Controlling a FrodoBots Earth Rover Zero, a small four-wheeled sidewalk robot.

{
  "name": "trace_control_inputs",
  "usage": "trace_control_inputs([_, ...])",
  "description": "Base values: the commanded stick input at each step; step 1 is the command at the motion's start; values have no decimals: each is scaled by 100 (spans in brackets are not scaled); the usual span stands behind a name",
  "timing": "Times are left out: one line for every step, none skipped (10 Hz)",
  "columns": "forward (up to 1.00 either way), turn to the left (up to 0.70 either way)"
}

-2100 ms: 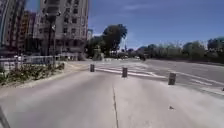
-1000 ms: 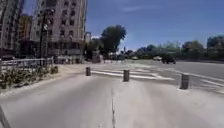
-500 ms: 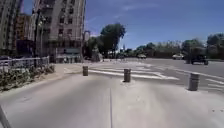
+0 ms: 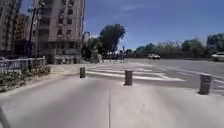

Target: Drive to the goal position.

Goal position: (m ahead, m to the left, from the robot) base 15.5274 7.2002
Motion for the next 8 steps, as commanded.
trace_control_inputs([70,0])
trace_control_inputs([70,0])
trace_control_inputs([70,0])
trace_control_inputs([50,0])
trace_control_inputs([45,0])
trace_control_inputs([45,0])
trace_control_inputs([45,0])
trace_control_inputs([45,0])
